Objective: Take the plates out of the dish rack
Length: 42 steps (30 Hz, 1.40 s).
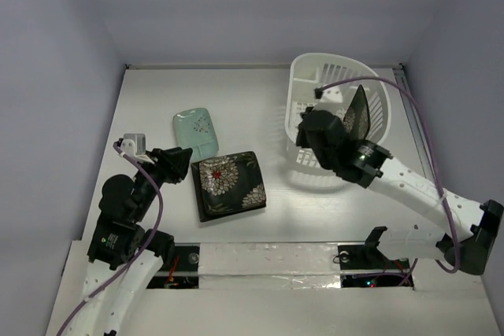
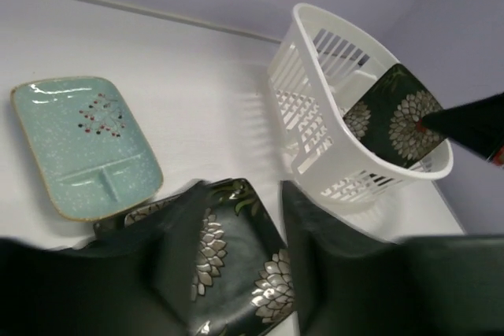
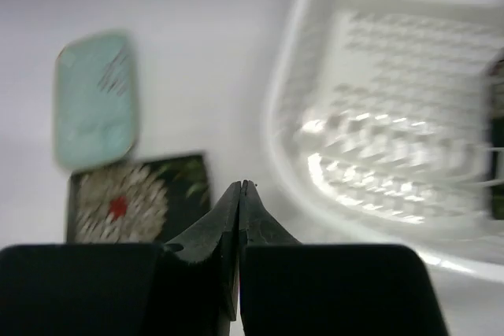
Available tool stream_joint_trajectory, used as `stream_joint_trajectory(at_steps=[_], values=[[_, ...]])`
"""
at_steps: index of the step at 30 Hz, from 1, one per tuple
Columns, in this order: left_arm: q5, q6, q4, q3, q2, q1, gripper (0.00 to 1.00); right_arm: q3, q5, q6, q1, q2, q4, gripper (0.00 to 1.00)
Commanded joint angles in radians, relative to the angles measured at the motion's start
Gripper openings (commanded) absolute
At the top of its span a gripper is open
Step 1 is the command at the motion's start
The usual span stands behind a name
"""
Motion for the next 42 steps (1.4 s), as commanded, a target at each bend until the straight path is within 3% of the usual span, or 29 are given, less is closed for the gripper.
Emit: stream_joint_trajectory(at_steps=[1,3,5,9,10,14,30,42], values=[[-0.007,0.006,0.036,0.004,-0.019,-0.014,0.33,0.045,0.228,-0.047,-0.145,-0.036,-0.151,0.0],[-0.008,0.006,0.036,0.004,-0.02,-0.015,0.16,0.029,0.187,-0.068,-0.225,-0.062,-0.126,0.0],[-0.012,0.006,0.036,0.004,-0.019,-0.015,0.07,0.012,0.179,-0.11,-0.312,-0.098,-0.086,0.0],[-0.016,0.006,0.034,0.005,-0.022,-0.033,0.07,0.038,0.225,-0.147,-0.447,-0.092,-0.11,0.46],[-0.016,0.006,0.034,0.007,-0.023,-0.033,0.09,0.062,0.229,-0.165,-0.469,-0.086,-0.118,0.65],[-0.024,0.005,0.031,0.007,-0.036,-0.033,0.16,0.111,0.199,-0.203,-0.538,-0.052,-0.154,0.81],[-0.038,0.003,0.028,0.007,-0.062,-0.061,0.25,0.145,0.139,-0.295,-0.658,0.204,-0.197,0.73],[-0.041,0.002,0.028,0.007,-0.068,-0.07,0.26,0.164,0.131,-0.332,-0.667,0.293,-0.213,0.48]])
